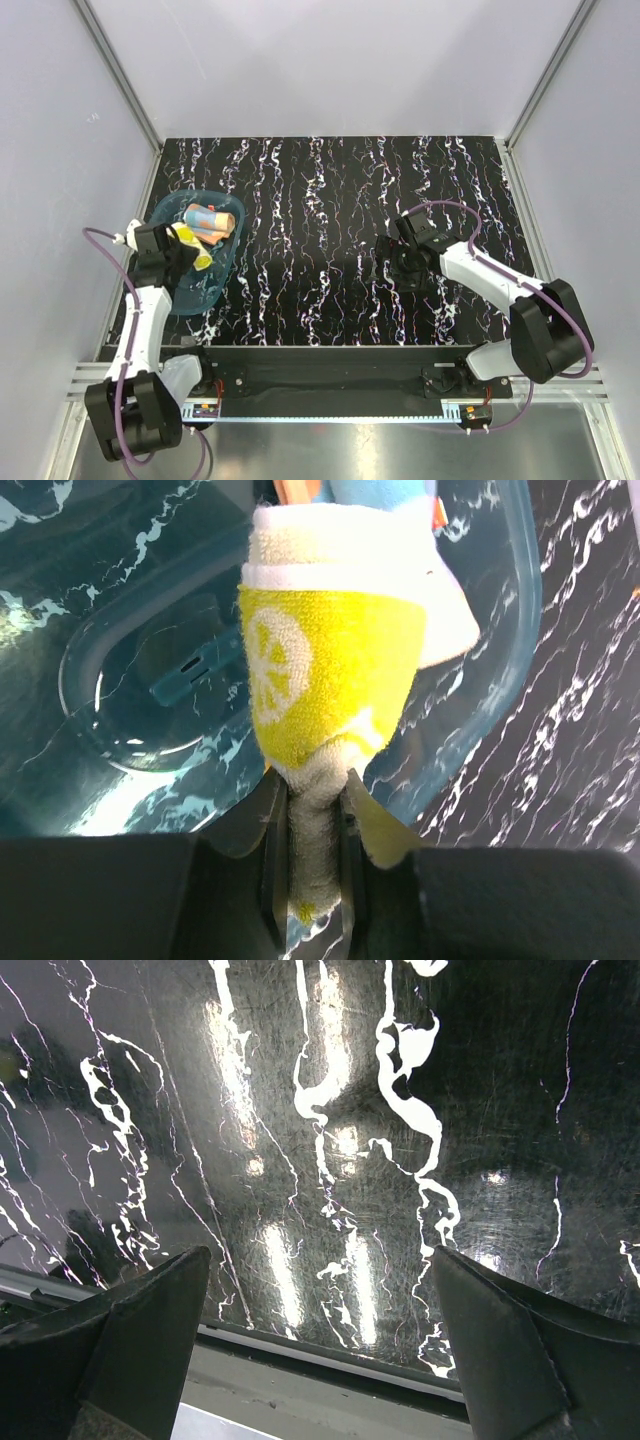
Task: Roll the towels
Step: Place the rolled towel into the container
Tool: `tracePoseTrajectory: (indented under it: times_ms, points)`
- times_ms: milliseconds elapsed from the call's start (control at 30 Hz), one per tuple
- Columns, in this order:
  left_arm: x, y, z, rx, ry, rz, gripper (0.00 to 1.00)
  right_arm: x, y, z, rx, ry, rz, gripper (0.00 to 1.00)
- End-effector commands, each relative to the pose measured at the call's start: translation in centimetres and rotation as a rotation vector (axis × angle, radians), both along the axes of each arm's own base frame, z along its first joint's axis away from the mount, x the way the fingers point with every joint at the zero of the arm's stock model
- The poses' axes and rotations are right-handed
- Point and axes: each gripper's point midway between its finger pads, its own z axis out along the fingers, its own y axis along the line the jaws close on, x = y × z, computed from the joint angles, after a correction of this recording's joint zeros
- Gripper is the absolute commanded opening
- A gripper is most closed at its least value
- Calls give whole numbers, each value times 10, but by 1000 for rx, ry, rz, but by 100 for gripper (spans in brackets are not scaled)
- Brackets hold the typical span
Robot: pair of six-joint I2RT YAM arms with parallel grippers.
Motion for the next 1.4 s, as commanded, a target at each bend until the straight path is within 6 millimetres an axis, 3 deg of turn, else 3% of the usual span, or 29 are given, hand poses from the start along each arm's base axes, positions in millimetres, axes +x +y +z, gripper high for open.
tracePoseTrajectory:
  times_ms: [0,233,400,567,767,933,1067,1367]
  points:
    - [29,1,16,-51,-162,26,0,2,2,7,19,-30,21,100]
    - [55,17,-12,-54,-84,98,0,3,4,4,17,-27,30,100]
    - [75,15,-25,-101,-118,101,0,4,4,-1,14,-19,34,100]
    - [80,11,-54,-176,-101,134,0,6,6,-5,12,-14,41,100]
    - [89,20,-66,-174,-97,186,0,10,9,-10,14,-6,48,100]
    - [98,13,-80,-206,-52,149,1,13,13,-14,17,7,52,100]
    - [98,7,-87,-251,-40,150,21,14,14,-15,19,10,57,100]
    - [97,4,-85,-245,-18,117,49,13,14,-13,20,12,56,99]
